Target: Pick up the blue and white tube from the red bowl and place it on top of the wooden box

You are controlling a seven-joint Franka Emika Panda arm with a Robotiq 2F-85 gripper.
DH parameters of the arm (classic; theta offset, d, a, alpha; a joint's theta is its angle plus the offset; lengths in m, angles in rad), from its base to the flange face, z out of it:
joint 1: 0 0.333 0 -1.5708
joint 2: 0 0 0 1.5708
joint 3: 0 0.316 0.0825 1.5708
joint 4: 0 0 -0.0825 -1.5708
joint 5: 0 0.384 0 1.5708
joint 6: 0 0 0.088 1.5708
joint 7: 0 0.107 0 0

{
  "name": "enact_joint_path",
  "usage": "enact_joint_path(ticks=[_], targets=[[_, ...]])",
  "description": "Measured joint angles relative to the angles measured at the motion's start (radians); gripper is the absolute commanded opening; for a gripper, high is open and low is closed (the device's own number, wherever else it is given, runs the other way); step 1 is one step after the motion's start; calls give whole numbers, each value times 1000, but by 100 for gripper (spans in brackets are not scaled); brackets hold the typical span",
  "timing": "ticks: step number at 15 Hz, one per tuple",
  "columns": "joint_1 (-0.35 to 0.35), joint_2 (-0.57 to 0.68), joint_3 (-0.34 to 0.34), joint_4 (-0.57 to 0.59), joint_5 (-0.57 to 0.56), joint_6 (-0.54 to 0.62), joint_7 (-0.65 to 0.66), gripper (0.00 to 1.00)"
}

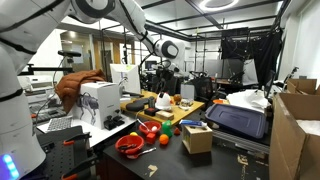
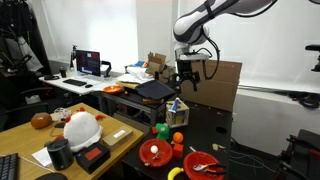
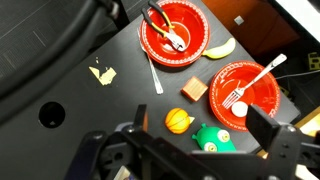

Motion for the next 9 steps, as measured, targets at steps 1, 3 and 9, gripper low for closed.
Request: enact_joint_path(ticks=[1, 3, 9], targets=[[9, -30, -7, -44, 0, 33, -7, 100], [27, -94, -18, -138, 0, 94, -12, 100], [63, -295, -19, -433, -1, 230, -57, 100]])
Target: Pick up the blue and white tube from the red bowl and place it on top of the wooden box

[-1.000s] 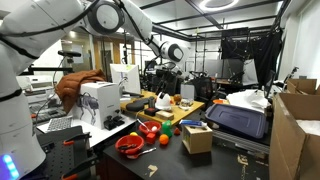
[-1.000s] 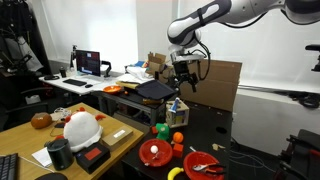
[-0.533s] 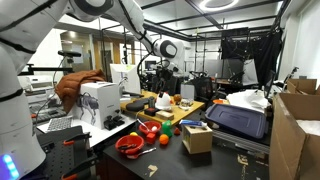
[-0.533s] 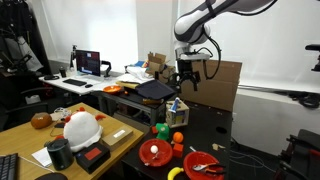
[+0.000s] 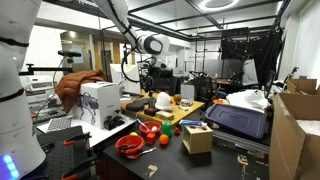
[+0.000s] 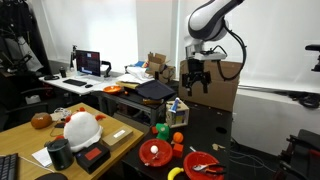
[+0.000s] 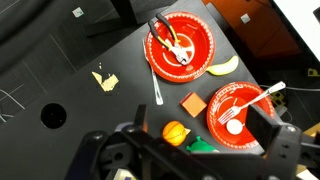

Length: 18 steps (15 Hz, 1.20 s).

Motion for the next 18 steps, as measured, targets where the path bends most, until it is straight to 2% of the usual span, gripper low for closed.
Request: enact_joint_path(ticks=[11, 15, 18], targets=[[48, -470, 54, -598, -6, 257, -108, 100], [76, -680, 72, -807, -1, 288, -163, 100], [89, -790, 75, -893, 2, 288, -166, 100]])
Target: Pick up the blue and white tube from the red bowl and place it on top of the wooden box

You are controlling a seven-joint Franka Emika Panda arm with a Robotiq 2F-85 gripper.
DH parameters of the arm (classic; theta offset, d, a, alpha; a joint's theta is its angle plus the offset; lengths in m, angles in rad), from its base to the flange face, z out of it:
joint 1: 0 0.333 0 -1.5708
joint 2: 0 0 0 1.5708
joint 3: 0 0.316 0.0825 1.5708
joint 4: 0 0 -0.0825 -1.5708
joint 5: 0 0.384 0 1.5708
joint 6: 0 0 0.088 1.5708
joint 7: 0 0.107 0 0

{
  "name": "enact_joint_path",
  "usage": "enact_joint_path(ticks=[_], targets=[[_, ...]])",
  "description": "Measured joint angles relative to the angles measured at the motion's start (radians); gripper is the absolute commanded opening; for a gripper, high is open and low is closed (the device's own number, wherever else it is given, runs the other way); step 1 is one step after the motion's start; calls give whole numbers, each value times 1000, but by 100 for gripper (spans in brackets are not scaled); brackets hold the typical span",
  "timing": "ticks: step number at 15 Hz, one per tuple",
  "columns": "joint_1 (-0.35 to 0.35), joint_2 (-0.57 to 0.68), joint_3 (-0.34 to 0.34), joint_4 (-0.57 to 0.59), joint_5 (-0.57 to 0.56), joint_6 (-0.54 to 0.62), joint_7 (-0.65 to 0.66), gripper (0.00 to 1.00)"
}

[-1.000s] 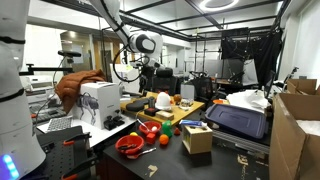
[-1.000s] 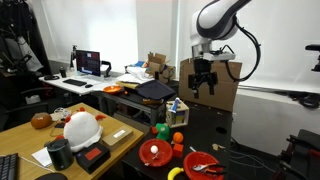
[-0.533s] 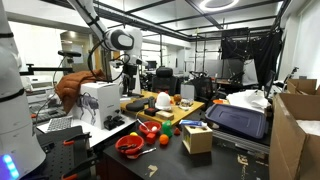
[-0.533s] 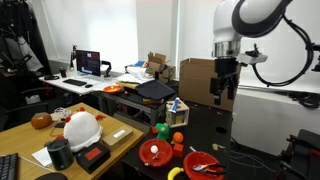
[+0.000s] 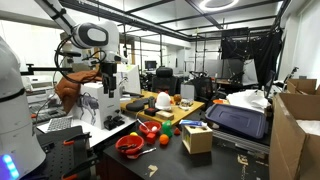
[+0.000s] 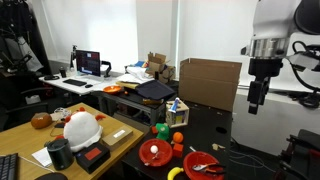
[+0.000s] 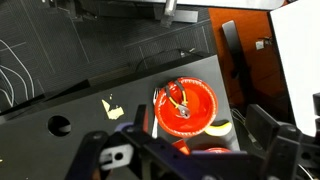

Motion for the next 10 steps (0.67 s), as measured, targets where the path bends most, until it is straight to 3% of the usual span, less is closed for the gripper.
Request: enact_joint_path(ticks=[10], targets=[[1, -15, 0, -5, 0, 0, 0, 100]])
